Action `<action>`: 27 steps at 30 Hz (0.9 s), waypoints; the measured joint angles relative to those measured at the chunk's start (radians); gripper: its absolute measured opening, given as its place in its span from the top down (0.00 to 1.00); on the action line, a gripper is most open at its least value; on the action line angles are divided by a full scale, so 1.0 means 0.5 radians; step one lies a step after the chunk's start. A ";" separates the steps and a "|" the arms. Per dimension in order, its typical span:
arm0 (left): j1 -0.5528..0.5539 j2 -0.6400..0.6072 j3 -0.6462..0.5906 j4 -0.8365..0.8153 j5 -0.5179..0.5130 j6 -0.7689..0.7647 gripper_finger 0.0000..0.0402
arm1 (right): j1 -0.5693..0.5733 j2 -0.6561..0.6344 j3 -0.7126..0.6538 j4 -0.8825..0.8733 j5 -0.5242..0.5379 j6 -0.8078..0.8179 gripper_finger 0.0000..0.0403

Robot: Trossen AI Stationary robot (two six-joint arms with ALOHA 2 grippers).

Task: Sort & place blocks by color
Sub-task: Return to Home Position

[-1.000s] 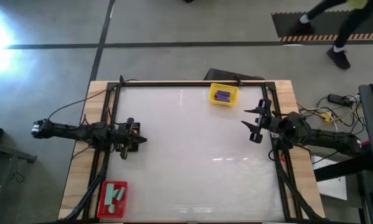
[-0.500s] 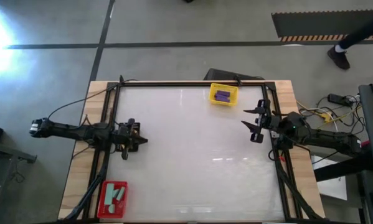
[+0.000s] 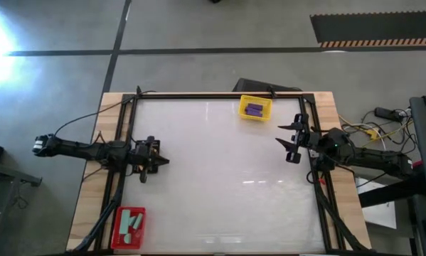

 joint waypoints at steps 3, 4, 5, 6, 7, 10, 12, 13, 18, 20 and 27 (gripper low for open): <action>0.000 0.012 0.000 0.001 0.000 0.000 1.00 | 0.000 0.000 0.000 0.000 0.000 0.000 0.50; 0.000 0.016 0.000 0.001 0.000 0.000 1.00 | 0.000 -0.001 0.000 -0.001 0.000 0.000 0.50; 0.000 0.020 0.000 0.001 0.000 0.001 1.00 | 0.000 0.000 0.000 0.000 0.000 0.000 0.50; 0.000 0.024 0.000 0.001 0.000 0.001 1.00 | 0.000 0.000 0.000 0.000 0.000 0.000 0.50; 0.000 0.029 0.000 0.001 0.000 0.001 1.00 | 0.000 0.000 0.000 0.000 0.000 0.000 0.50; 0.000 0.043 0.000 0.001 0.000 0.000 1.00 | 0.000 -0.001 0.000 0.000 0.000 0.000 0.50; 0.000 0.053 0.000 0.001 0.001 0.000 1.00 | 0.000 0.000 0.000 0.000 0.000 0.000 0.50; 0.000 0.055 0.000 0.001 0.001 0.001 1.00 | 0.000 0.000 0.000 0.000 0.000 0.000 0.50; 0.000 0.067 0.000 0.001 0.001 0.000 1.00 | 0.000 0.000 0.000 0.000 0.000 0.000 0.50; 0.000 0.066 0.000 0.001 0.001 0.000 1.00 | 0.000 0.000 0.000 0.000 0.000 0.000 0.50; 0.000 0.066 0.000 0.001 0.001 0.000 1.00 | 0.001 0.000 0.000 0.000 0.000 0.000 0.50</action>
